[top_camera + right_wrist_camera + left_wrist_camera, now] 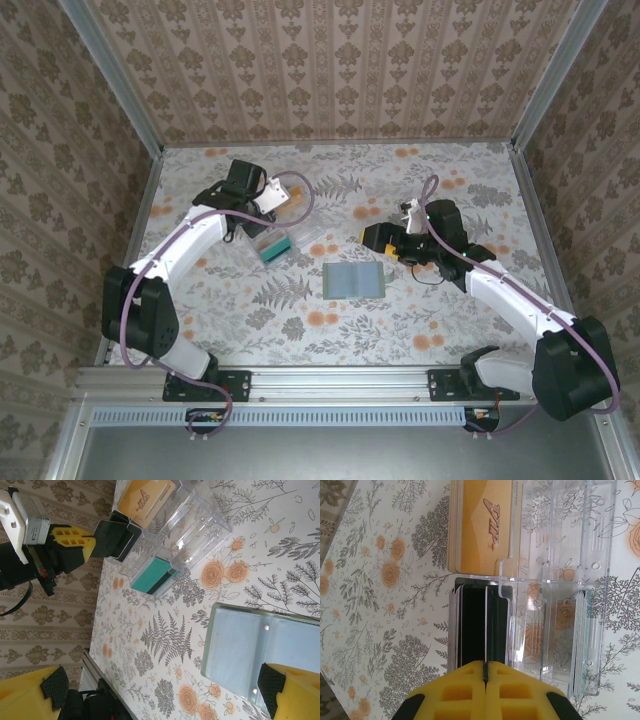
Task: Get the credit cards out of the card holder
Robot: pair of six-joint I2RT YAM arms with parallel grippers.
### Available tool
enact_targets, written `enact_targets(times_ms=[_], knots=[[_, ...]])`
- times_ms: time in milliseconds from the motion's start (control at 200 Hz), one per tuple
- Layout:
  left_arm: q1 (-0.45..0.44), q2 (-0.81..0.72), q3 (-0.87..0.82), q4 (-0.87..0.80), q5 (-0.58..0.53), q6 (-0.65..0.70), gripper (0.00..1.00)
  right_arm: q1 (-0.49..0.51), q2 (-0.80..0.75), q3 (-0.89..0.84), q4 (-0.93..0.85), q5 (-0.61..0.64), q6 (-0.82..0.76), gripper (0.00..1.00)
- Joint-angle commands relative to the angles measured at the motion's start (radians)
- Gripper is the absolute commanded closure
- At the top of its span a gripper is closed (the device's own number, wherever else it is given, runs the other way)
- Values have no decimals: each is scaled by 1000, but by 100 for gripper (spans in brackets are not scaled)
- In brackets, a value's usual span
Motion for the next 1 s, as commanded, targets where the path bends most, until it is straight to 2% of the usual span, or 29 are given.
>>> enact_targets(times_ms=[0,90,265,375,445,635,860,890,940,995], knots=[[4,18,-7,20,-2,16,100,-6,16,36,-14,1,-26,0],[8,27,-11,24,-11,14,100,-6,25,41,-13,-3,-26,0],[15,40,-15,33,-21,10,90,-7,31,40,-9,-4,-25,0],[20,49,-14,33,-26,11,89,-9,35,41,-6,-6,-23,0],[20,52,-8,31,-32,11,78,-9,36,42,-4,-7,-24,0],[24,54,5,32,-68,9,68,-10,42,41,-2,-10,-24,0],[28,42,24,29,-76,-37,63,-10,47,44,0,-15,-21,0],[28,35,33,26,-71,-56,60,-10,47,45,-4,-13,-21,0],[28,27,49,18,-66,-94,50,-10,47,47,-14,-6,-23,0],[28,15,73,3,-58,-147,46,-10,51,49,-22,-3,-26,0]])
